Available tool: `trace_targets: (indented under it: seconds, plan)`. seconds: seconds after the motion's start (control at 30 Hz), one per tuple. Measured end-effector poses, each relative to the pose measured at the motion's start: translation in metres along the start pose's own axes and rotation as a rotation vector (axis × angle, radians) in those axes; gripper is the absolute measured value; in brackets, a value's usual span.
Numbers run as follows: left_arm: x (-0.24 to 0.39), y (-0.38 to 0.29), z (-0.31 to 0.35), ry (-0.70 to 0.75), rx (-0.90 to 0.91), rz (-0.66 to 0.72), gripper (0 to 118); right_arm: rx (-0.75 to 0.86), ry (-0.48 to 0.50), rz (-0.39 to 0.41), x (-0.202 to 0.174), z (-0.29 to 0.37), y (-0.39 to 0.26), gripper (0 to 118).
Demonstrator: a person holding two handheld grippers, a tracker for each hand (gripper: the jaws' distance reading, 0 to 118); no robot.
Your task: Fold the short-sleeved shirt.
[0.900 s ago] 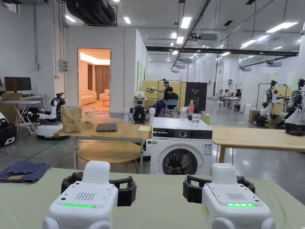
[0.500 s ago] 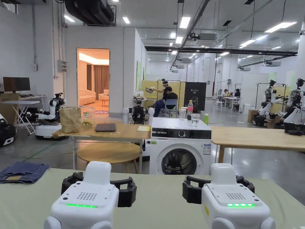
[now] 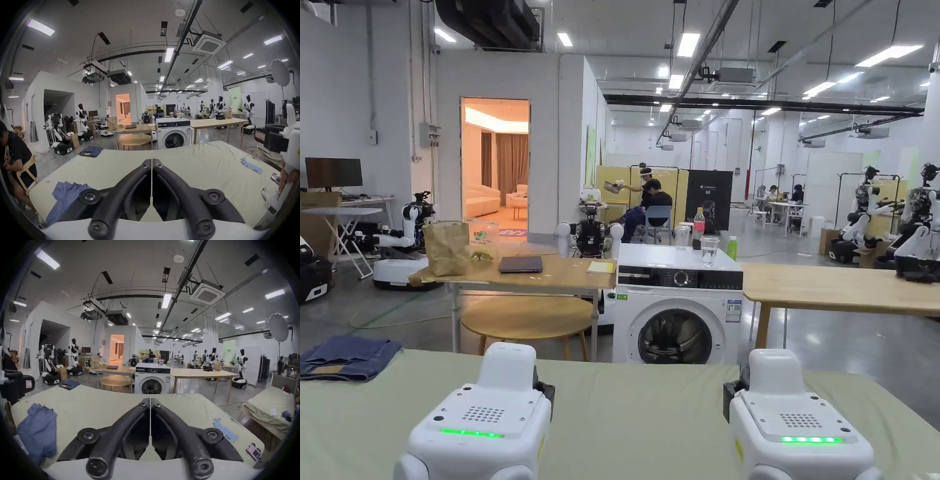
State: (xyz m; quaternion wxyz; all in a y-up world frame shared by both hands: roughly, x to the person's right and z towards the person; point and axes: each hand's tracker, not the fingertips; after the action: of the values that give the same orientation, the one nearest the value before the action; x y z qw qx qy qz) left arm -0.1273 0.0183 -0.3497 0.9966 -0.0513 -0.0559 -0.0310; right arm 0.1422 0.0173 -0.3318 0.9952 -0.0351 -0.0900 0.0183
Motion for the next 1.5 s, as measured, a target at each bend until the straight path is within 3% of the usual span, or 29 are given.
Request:
trace_targets:
  seconds: [0.17,0.23,0.4,0.6,0.7,0.83,0.87,0.93,0.97,1.17,1.27,1.37,1.4,1.43,1.47,1.5]
  plan:
    - [-0.018,0.002,0.014,0.060,0.022,0.004,0,-0.005,0.036,0.010,-0.015,0.003,0.001,0]
    - [-0.038,0.000,0.028,0.118,0.023,0.005,0,-0.004,0.099,-0.007,-0.032,0.004,0.001,0]
    - [-0.120,-0.016,0.087,0.337,-0.004,0.018,0,-0.009,0.315,-0.004,-0.121,0.010,-0.002,0]
    - [-0.220,-0.064,0.150,0.489,-0.220,0.087,0,-0.103,0.546,0.034,-0.223,0.033,-0.037,0]
    - [-0.244,-0.085,0.149,0.501,-0.313,0.107,0,-0.148,0.604,0.016,-0.240,0.034,-0.054,0]
    - [-0.272,-0.108,0.106,0.413,-0.434,0.133,1,-0.162,0.619,0.067,-0.246,0.030,-0.077,0]
    - [-0.279,-0.115,0.089,0.394,-0.465,0.128,16,-0.164,0.620,0.078,-0.246,0.029,-0.083,0]
    - [-0.294,-0.128,0.044,0.348,-0.504,0.143,94,-0.176,0.605,0.079,-0.244,0.024,-0.091,0]
    - [-0.302,-0.136,0.018,0.314,-0.557,0.158,118,-0.198,0.601,0.076,-0.242,0.020,-0.094,0]
    - [-0.315,-0.201,-0.133,0.266,-0.783,0.124,117,-0.262,0.531,0.119,-0.231,0.008,-0.118,0]
    - [-0.303,-0.244,-0.163,0.221,-0.899,0.274,110,-0.278,0.491,0.127,-0.221,0.004,-0.127,0]
    - [-0.286,-0.284,-0.173,0.215,-1.104,0.159,105,-0.300,0.460,0.136,-0.211,-0.006,-0.129,0]
    - [-0.282,-0.277,-0.165,0.212,-1.015,0.093,104,-0.304,0.448,0.142,-0.209,-0.008,-0.128,0]
    - [-0.284,-0.265,-0.160,0.225,-0.978,0.146,104,-0.303,0.437,0.145,-0.206,-0.010,-0.127,0]
    - [-0.294,-0.271,-0.169,0.199,-0.971,0.193,95,-0.297,0.430,0.140,-0.202,-0.011,-0.125,0]
    - [-0.296,-0.265,-0.165,0.182,-0.937,0.195,63,-0.290,0.430,0.129,-0.199,-0.012,-0.123,0]
